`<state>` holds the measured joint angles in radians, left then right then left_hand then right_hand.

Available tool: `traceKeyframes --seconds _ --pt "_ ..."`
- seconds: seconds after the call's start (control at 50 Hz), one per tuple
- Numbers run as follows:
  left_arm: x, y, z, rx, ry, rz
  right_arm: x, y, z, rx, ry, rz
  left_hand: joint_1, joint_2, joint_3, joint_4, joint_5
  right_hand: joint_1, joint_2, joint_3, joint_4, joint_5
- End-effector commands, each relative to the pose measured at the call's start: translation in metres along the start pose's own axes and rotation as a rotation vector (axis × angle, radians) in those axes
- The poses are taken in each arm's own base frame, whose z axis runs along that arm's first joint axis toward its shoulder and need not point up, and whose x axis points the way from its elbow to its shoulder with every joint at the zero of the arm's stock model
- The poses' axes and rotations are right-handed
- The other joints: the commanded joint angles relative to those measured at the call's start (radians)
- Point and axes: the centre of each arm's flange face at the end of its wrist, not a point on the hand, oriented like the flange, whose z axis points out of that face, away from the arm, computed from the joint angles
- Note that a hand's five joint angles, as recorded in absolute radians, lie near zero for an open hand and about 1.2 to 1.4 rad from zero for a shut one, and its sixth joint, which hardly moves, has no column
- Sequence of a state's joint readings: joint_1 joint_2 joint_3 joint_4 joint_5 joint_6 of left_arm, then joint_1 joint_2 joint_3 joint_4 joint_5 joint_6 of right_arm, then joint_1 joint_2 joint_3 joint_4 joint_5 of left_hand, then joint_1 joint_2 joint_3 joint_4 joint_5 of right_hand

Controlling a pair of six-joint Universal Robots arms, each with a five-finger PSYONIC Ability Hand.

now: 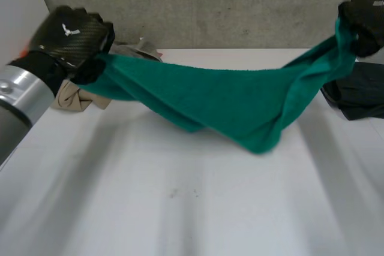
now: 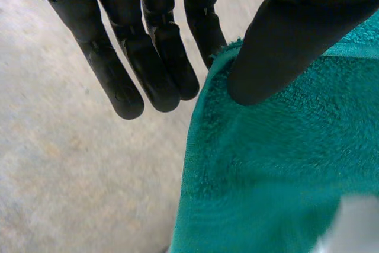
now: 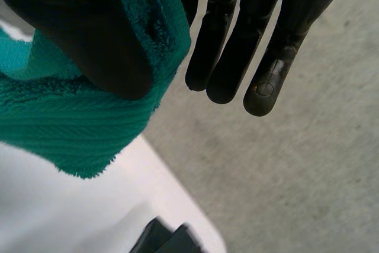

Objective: Fold the laundry.

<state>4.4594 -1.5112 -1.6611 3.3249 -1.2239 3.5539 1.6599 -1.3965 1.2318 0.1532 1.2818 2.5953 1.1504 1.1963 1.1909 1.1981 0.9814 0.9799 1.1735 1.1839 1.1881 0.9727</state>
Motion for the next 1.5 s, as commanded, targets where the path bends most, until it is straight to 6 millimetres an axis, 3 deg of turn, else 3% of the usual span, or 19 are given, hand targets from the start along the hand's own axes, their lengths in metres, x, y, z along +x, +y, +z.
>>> traceKeyframes --seconds 0.02,0.16,0.2,0.22,0.32,0.5,0.6,0.72,0.74,0.8,0.86,0.9,0.92,1.0,1.08,1.14,1.3,1.38,1.5 --pt "0.011 -0.010 -0.014 0.046 0.017 -0.124 -0.007 0.028 0.047 0.025 -0.023 0.019 0.246 0.200 0.205 0.198 0.240 0.416 0.223 0.212 0.208 0.249" --pt "0.050 0.019 -0.004 -0.053 0.133 -0.187 -0.051 0.079 0.101 0.084 -0.041 0.015 0.246 0.200 0.205 0.198 0.240 0.416 0.223 0.212 0.208 0.249" --pt "0.055 0.024 -0.001 -0.073 0.140 -0.193 -0.058 0.087 0.112 0.106 -0.019 0.008 0.246 0.200 0.205 0.198 0.240 -0.137 -0.331 -0.341 -0.345 -0.305" --pt "0.060 0.028 0.002 -0.088 0.137 -0.195 -0.062 0.095 0.119 0.117 0.002 0.003 0.246 0.200 0.205 0.198 0.240 -0.805 -0.999 -1.009 -1.014 -0.973" --pt "0.056 0.029 0.010 -0.104 0.083 -0.191 -0.060 0.097 0.123 0.128 0.079 0.003 0.246 0.200 0.205 0.198 0.240 -0.805 -0.999 -1.009 -1.014 -0.973" --pt "0.056 0.017 0.010 -0.076 0.073 -0.187 -0.049 0.065 0.059 -0.013 0.108 0.082 0.246 0.200 0.205 0.198 0.240 -0.805 -0.999 -1.009 -1.014 -0.973" --pt "0.062 0.006 0.006 -0.046 0.092 -0.184 -0.069 0.074 0.010 -0.215 -0.015 0.250 0.246 0.200 0.205 0.198 0.240 -0.805 -0.999 -1.009 -1.014 -0.973" --pt "0.064 -0.003 0.004 -0.020 0.102 -0.185 -0.080 0.068 -0.012 -0.292 -0.144 0.414 0.246 0.200 0.205 0.198 0.240 -0.805 -0.999 -1.009 -1.014 -0.973" --pt "0.066 -0.004 0.004 -0.017 0.105 -0.185 -0.080 0.064 -0.011 -0.273 -0.154 0.416 0.246 0.200 0.205 0.198 0.240 -0.805 -0.999 -1.009 -1.014 -0.973" --pt "0.069 -0.009 0.002 -0.006 0.114 -0.185 -0.060 0.052 0.012 -0.141 -0.105 0.392 0.246 0.200 0.205 0.198 0.240 -0.373 -0.567 -0.577 -0.581 -0.541" --pt "0.067 -0.017 -0.001 0.017 0.112 -0.181 -0.036 0.074 0.045 -0.093 -0.012 0.352 0.246 0.200 0.205 0.198 0.240 -0.082 -0.275 -0.286 -0.290 -0.249" --pt "0.066 -0.021 -0.004 0.026 0.110 -0.180 -0.026 0.088 0.060 -0.085 0.025 0.313 0.246 0.200 0.205 0.198 0.240 -0.233 -0.427 -0.437 -0.441 -0.401" --pt "0.065 -0.024 -0.006 0.035 0.107 -0.180 -0.023 0.095 0.072 -0.070 0.038 0.259 0.246 0.200 0.205 0.198 0.240 -0.781 -0.974 -0.985 -0.989 -0.948" --pt "0.061 -0.032 -0.011 0.054 0.100 -0.177 -0.021 0.109 0.095 -0.057 0.066 0.104 0.246 0.200 0.205 0.198 0.240 -0.805 -0.999 -1.009 -1.014 -0.973" --pt "0.060 -0.036 -0.013 0.062 0.095 -0.178 -0.021 0.113 0.101 -0.083 0.100 0.043 0.246 0.200 0.205 0.198 0.240 -0.805 -0.999 -1.009 -1.014 -0.973" --pt "0.060 -0.039 -0.014 0.066 0.098 -0.179 -0.030 0.115 0.093 -0.128 0.094 0.057 0.246 0.200 0.205 0.198 0.240 -0.805 -0.999 -1.009 -1.014 -0.973" --pt "0.060 -0.044 -0.012 0.084 0.101 -0.180 -0.075 0.058 0.006 -0.182 -0.050 0.275 0.246 0.200 0.205 0.198 0.240 -0.805 -0.999 -1.009 -1.014 -0.973" --pt "0.062 -0.052 -0.011 0.108 0.107 -0.181 -0.096 0.044 -0.030 -0.194 -0.158 0.427 0.246 0.200 0.205 0.198 0.240 -0.805 -0.999 -1.009 -1.014 -0.973" --pt "0.062 -0.060 -0.011 0.130 0.109 -0.182 -0.123 0.041 -0.066 -0.255 -0.335 0.593 0.246 0.200 0.205 0.198 0.240 -0.805 -0.999 -1.009 -1.014 -0.973"
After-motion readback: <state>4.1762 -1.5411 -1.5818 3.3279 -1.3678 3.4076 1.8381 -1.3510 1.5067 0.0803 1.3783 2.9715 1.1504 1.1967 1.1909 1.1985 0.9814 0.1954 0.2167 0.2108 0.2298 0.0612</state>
